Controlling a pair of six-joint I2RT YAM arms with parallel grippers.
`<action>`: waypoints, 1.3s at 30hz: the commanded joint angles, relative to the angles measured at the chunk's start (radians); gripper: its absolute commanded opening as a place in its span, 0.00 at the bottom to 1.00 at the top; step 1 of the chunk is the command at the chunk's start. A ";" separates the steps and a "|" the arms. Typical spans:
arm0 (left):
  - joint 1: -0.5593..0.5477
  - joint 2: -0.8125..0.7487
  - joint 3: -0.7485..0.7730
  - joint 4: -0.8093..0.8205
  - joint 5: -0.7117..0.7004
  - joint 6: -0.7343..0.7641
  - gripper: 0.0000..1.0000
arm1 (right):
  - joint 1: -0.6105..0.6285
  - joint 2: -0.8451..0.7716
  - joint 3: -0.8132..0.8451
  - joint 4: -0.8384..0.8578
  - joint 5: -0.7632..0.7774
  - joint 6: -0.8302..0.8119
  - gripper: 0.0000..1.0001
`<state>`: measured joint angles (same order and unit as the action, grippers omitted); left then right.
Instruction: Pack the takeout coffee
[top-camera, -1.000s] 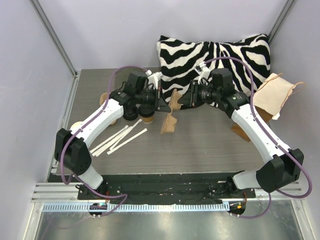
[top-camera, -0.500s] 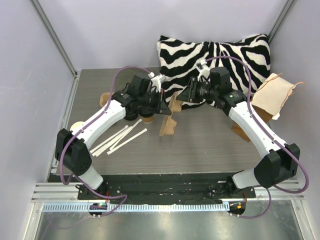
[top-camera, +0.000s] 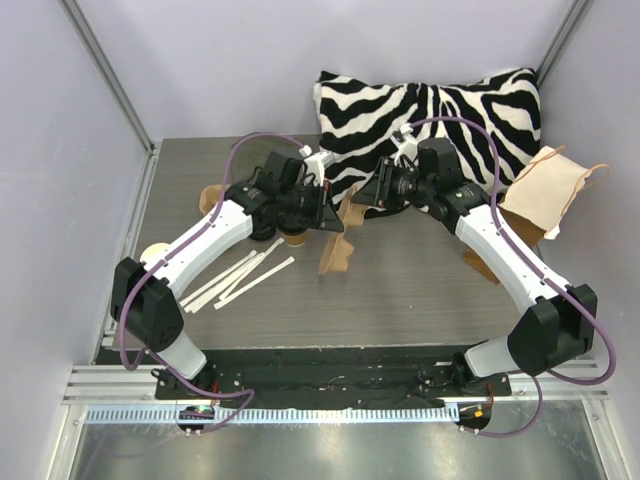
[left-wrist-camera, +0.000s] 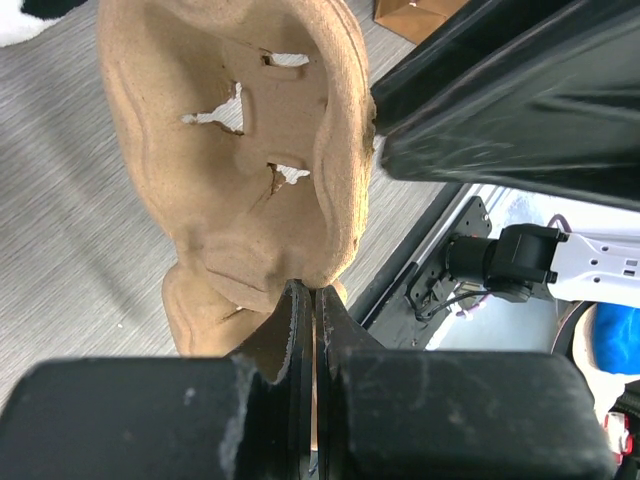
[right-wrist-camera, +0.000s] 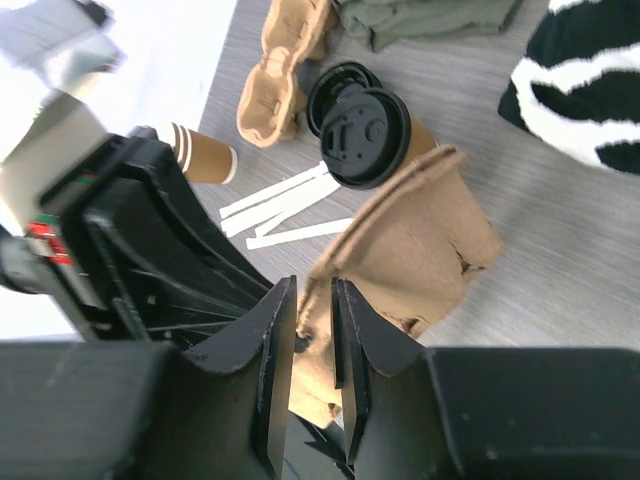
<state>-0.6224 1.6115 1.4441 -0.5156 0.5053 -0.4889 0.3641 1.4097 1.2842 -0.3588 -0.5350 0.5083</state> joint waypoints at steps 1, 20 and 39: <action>-0.005 -0.038 0.045 0.012 -0.001 0.013 0.00 | -0.005 -0.020 -0.022 0.040 0.018 0.010 0.29; -0.030 -0.029 0.090 0.005 -0.025 0.050 0.00 | 0.009 0.025 -0.049 0.096 0.001 0.084 0.25; -0.066 -0.044 0.105 -0.035 -0.062 0.128 0.00 | 0.015 0.035 -0.072 0.040 0.009 0.047 0.01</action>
<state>-0.6716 1.6119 1.5032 -0.6189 0.3817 -0.3828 0.3710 1.4406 1.2228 -0.3027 -0.5369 0.5827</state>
